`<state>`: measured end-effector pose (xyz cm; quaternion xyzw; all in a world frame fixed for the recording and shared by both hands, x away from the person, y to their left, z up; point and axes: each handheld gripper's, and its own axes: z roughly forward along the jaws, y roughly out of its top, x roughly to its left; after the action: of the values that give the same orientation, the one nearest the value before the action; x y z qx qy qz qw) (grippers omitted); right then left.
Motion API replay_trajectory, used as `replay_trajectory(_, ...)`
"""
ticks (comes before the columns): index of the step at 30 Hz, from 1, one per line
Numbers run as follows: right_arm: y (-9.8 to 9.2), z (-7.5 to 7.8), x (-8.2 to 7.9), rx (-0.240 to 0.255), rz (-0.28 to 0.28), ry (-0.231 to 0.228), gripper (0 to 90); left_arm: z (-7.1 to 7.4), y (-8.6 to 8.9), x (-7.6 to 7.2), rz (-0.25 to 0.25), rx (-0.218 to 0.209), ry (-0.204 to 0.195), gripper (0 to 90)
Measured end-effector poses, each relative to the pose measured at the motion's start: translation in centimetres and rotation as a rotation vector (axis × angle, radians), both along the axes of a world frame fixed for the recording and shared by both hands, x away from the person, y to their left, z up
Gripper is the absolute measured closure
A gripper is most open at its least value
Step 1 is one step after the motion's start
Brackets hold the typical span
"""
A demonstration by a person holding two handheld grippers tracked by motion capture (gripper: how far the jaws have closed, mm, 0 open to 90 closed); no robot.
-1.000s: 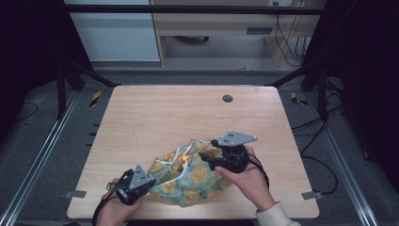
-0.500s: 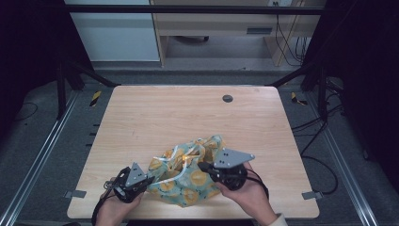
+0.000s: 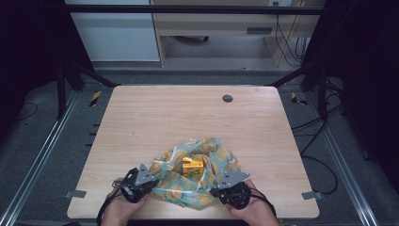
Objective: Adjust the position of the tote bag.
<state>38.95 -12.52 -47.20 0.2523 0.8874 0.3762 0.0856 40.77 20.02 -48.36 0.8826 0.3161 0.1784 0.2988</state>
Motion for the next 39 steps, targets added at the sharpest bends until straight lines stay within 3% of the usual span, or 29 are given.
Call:
replay_trajectory(2, 0.0, -0.5, 0.4, -0.034, -0.044, 0.039, 90.0, -0.5, -0.4, 0.4, 0.009, 0.001, 0.014, 87.7)
replay_trajectory(5, 0.0, -1.1, 0.7, -0.061, -0.070, 0.050, 90.0, -0.5, -0.4, 0.8, 0.037, -0.032, 0.018, 86.1)
replay_trajectory(7, 0.0, -1.2, 0.7, -0.057, -0.064, 0.046, 90.0, 0.2, 0.0, 0.3, 0.052, -0.032, -0.038, 77.1)
replay_trajectory(9, 0.1, -1.4, 0.7, -0.062, -0.059, 0.055, 90.0, 1.3, 0.6, -0.5, 0.076, -0.094, -0.087, 67.7)
replay_trajectory(11, 0.2, -1.6, 0.6, -0.064, -0.055, 0.064, 90.0, 2.7, 1.2, -1.4, 0.117, -0.135, -0.162, 55.7)
replay_trajectory(15, 0.4, -1.6, 0.6, -0.060, -0.049, 0.061, 90.0, 5.2, 1.7, -2.0, 0.143, -0.242, -0.234, 42.1)
replay_trajectory(17, 0.3, -1.6, 0.6, -0.054, -0.044, 0.056, 90.0, 6.1, 1.4, -2.2, 0.120, -0.265, -0.256, 38.0)
replay_trajectory(19, 0.2, -1.6, 0.6, -0.050, -0.045, 0.057, 90.0, 7.1, 0.8, -2.3, 0.082, -0.258, -0.268, 35.8)
replay_trajectory(21, 0.1, -1.6, 0.7, -0.046, -0.053, 0.065, 90.0, 7.5, -0.3, -2.0, 0.003, -0.259, -0.263, 35.6)
replay_trajectory(24, 0.1, -1.6, 0.7, -0.041, -0.056, 0.062, 90.0, 6.6, -2.5, -0.6, -0.064, -0.189, -0.233, 33.5)
replay_trajectory(26, 0.0, -1.6, 0.7, -0.038, -0.058, 0.057, 90.0, 5.7, -3.6, 0.4, -0.070, -0.142, -0.230, 35.8)
replay_trajectory(27, 0.0, -1.6, 0.7, -0.034, -0.057, 0.055, 90.0, 5.1, -4.0, 1.1, -0.069, -0.112, -0.225, 40.8)
replay_trajectory(29, -0.2, -1.5, 0.7, -0.033, -0.061, 0.054, 90.0, 4.8, -4.2, 1.4, -0.059, -0.091, -0.218, 58.0)
replay_trajectory(31, -0.3, -1.5, 0.8, -0.032, -0.066, 0.056, 90.0, 4.7, -3.8, 1.1, -0.048, -0.127, -0.230, 77.1)
replay_trajectory(33, -0.4, -1.5, 0.8, -0.030, -0.068, 0.059, 90.0, 4.6, -3.2, 0.6, -0.042, -0.176, -0.204, 89.3)
replay_trajectory(35, -0.4, -1.6, 0.8, -0.037, -0.070, 0.058, 90.0, 4.8, -2.1, -0.3, -0.051, -0.247, -0.176, 90.0)
replay_trajectory(36, -0.5, -1.5, 0.8, -0.037, -0.073, 0.058, 90.0, 5.1, -1.5, -1.0, -0.065, -0.269, -0.181, 90.0)
replay_trajectory(38, -0.6, -1.5, 0.7, -0.036, -0.079, 0.059, 90.0, 5.5, -0.3, -2.5, -0.119, -0.323, -0.181, 90.0)
replay_trajectory(39, -0.6, -1.5, 0.7, -0.038, -0.076, 0.055, 90.0, 5.4, 0.2, -3.1, -0.141, -0.329, -0.155, 90.0)
